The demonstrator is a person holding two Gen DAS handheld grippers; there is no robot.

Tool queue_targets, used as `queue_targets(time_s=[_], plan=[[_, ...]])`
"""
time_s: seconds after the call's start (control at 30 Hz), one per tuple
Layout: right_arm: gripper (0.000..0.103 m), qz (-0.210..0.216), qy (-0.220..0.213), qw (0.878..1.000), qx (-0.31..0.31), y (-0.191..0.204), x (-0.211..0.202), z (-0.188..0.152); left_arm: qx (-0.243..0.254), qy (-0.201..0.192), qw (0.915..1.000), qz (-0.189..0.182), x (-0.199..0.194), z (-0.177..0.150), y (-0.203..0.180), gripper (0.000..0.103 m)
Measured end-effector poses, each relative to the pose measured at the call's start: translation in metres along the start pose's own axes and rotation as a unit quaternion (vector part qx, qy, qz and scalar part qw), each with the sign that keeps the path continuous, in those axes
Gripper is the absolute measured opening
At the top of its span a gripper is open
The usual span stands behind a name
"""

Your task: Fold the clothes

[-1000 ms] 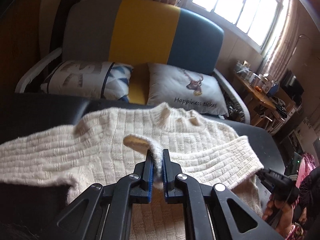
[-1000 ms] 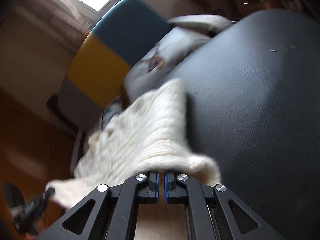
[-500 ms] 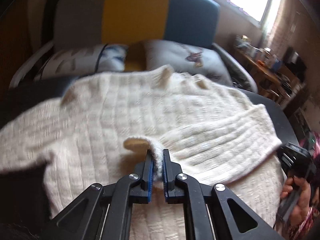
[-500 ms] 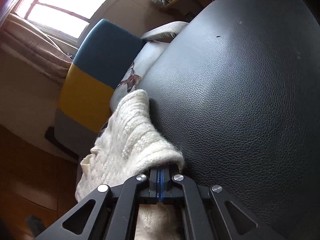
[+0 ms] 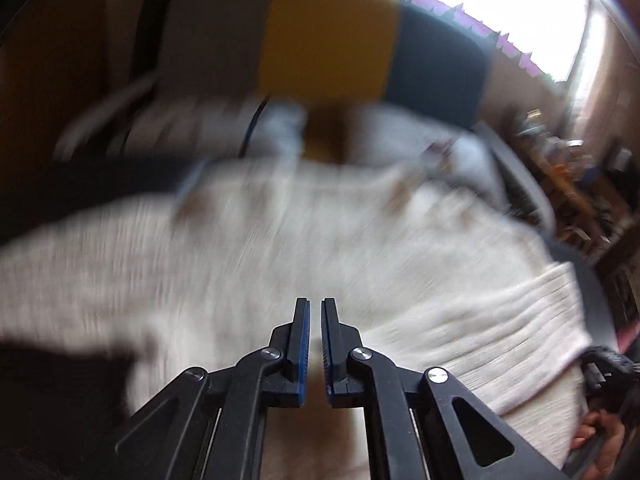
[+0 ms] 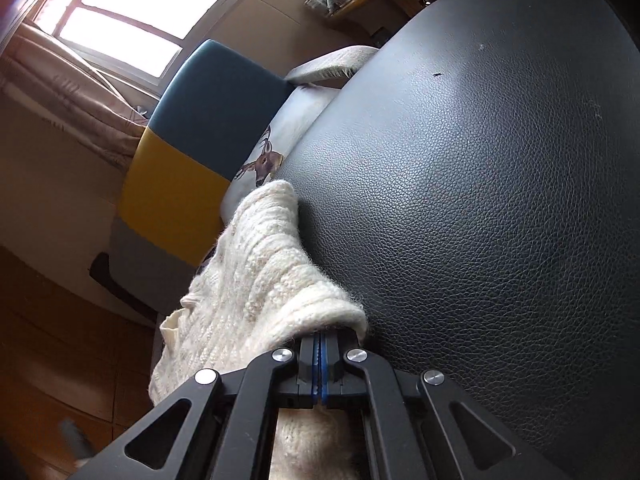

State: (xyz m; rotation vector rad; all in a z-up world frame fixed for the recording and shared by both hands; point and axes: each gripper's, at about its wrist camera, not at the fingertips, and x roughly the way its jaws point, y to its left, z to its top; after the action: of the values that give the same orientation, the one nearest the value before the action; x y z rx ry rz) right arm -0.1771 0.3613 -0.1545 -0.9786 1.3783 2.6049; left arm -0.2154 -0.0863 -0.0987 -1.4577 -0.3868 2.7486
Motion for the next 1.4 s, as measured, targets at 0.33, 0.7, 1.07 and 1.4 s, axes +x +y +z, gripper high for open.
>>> queue_targets(time_s=[0.33, 0.7, 1.07, 1.4], plan=[[0.000, -0.006, -0.004, 1.000, -0.008, 0.001, 0.000, 0.000, -0.042, 0.021, 0.9941, -0.098, -0.009, -0.010, 0.002, 0.022], [0.000, 0.002, -0.005, 1.000, -0.005, -0.002, -0.001, 0.000, -0.106, 0.005, 0.9797, -0.170, -0.018, -0.001, 0.014, 0.027], [0.000, 0.005, -0.006, 1.000, -0.001, -0.002, -0.001, -0.002, -0.144, 0.034, 0.9692, -0.197, -0.001, -0.006, 0.022, 0.034], [0.000, -0.002, -0.006, 1.000, -0.007, 0.000, -0.001, -0.002, -0.167, 0.009, 0.9665, -0.195, -0.009, -0.004, 0.039, 0.038]])
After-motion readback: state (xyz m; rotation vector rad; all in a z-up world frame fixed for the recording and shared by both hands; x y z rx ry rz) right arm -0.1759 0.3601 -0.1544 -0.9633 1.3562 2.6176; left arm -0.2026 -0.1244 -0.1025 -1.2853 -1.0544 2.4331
